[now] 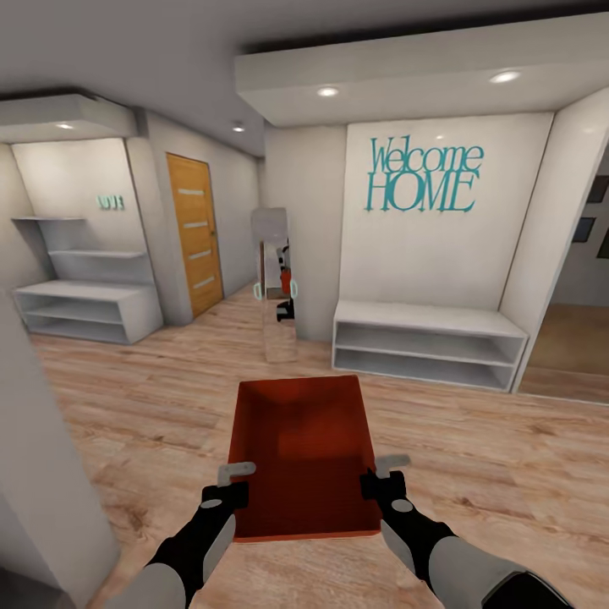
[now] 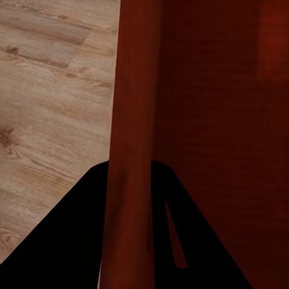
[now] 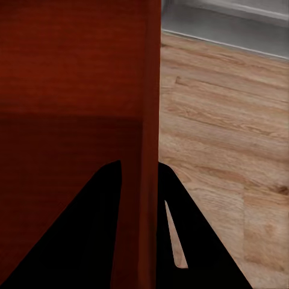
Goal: Move the two storage containers from the living room to the garage. In the garage, place one container on the floor and stack the other container on top of it (either order is fine).
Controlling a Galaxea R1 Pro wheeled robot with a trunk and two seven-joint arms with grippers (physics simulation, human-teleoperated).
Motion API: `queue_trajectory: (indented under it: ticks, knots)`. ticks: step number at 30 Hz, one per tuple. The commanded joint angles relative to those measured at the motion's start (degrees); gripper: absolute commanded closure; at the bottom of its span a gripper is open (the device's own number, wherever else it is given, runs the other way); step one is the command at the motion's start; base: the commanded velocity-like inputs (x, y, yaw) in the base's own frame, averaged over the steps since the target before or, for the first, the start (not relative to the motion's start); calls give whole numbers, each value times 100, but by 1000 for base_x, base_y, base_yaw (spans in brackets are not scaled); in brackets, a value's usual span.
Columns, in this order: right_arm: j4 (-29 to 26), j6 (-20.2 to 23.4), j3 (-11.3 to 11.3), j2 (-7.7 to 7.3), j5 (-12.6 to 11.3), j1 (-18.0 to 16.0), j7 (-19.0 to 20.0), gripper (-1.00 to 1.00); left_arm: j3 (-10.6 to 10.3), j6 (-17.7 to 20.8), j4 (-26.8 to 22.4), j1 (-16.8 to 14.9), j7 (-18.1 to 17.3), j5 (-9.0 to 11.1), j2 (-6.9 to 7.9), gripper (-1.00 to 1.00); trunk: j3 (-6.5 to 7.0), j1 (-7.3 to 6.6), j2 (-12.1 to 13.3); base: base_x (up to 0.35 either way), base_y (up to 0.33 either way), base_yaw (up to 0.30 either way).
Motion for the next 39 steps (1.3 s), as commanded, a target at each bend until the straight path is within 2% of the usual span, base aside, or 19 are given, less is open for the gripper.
queue_trajectory:
  ticks: [1,6,17,39]
  knots:
    - [-3,5,-244,2,-268,-5,2,100,131,-32,-32,-3,342,-85,162,100,-7,4,-5,323,0,0]
    - [1,5,-244,2,-268,-5,2,100,131,-32,-37,-4,344,-85,162,100,-7,4,-5,323,0,73]
    - [2,5,-244,2,-268,-5,2,100,130,-32,-40,-3,347,-85,157,100,-7,4,-5,323,0,213]
    - [-1,7,-244,2,-268,-5,2,100,129,-32,-48,-3,349,-88,154,100,-7,4,-5,323,0,11]
